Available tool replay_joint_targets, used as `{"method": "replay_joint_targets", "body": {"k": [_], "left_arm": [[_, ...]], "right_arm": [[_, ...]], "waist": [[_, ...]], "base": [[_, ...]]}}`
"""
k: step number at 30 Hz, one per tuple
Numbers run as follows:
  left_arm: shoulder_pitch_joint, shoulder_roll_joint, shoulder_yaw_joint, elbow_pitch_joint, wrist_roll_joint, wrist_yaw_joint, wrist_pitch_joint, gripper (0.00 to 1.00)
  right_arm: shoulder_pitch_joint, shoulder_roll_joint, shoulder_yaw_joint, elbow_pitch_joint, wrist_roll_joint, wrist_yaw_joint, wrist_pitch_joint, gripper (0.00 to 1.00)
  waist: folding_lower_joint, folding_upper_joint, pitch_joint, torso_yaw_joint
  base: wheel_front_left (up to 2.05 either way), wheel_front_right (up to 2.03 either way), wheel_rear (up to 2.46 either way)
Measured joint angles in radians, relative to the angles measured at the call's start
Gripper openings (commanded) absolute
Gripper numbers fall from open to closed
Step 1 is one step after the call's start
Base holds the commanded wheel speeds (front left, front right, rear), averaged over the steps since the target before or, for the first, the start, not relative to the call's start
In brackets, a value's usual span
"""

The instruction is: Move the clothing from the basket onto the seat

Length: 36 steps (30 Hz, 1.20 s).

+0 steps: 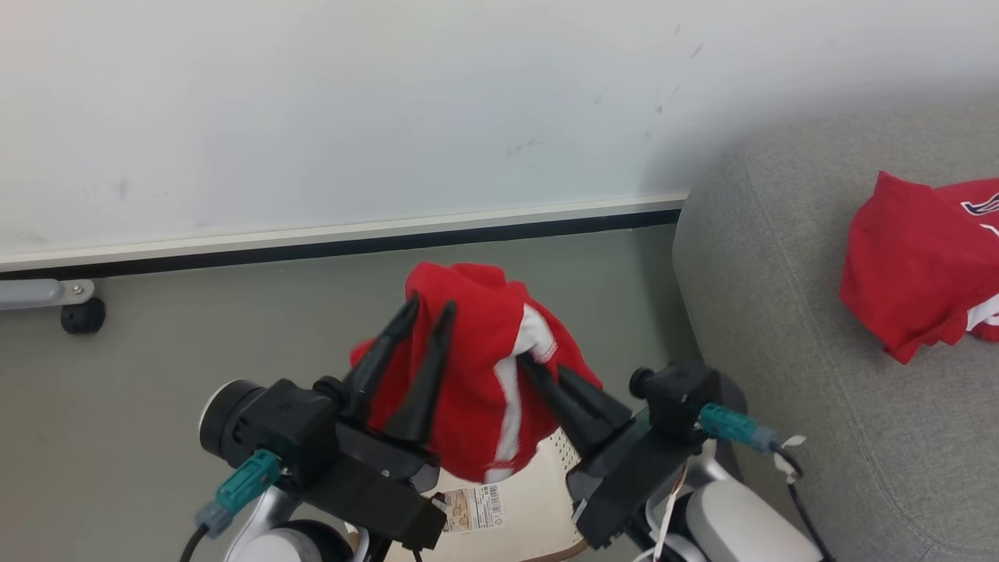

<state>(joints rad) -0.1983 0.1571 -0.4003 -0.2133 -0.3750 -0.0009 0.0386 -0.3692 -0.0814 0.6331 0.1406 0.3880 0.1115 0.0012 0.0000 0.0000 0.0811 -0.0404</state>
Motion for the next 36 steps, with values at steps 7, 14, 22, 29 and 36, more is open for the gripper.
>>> {"method": "replay_joint_targets", "body": {"k": [7, 14, 22, 29, 36], "left_arm": [[0.004, 0.013, -0.034, -0.002, 0.017, -0.010, 0.013, 1.00], [0.038, 0.038, -0.100, -0.017, 0.058, -0.042, 0.030, 1.00], [0.078, 0.063, -0.139, -0.025, 0.072, -0.054, 0.048, 1.00], [0.086, 0.076, -0.155, -0.049, 0.082, -0.061, 0.049, 1.00], [0.086, 0.097, -0.148, -0.067, 0.090, -0.061, 0.057, 1.00]], "right_arm": [[-0.038, -0.004, -0.071, 0.004, 0.002, -0.026, -0.043, 0.00], [-0.064, -0.028, -0.122, 0.024, 0.002, -0.054, -0.065, 0.00], [-0.070, -0.052, -0.163, 0.032, 0.003, -0.072, -0.083, 0.00], [-0.070, -0.059, -0.184, 0.023, 0.004, -0.092, -0.095, 0.00], [-0.078, -0.059, -0.201, 0.011, 0.004, -0.104, -0.108, 0.00]], "waist": [[0.0000, 0.0000, 0.000, -0.013], [0.0000, 0.0001, 0.014, -0.026], [0.0000, 0.0000, 0.038, -0.051], [0.0000, 0.0000, 0.072, -0.088], [0.0000, 0.0000, 0.113, -0.147]], "base": [[0.00, 0.00, 0.00], [0.00, 0.00, 0.00], [0.00, 0.00, 0.00], [0.00, 0.00, 0.00], [0.00, 0.00, 0.00]]}}
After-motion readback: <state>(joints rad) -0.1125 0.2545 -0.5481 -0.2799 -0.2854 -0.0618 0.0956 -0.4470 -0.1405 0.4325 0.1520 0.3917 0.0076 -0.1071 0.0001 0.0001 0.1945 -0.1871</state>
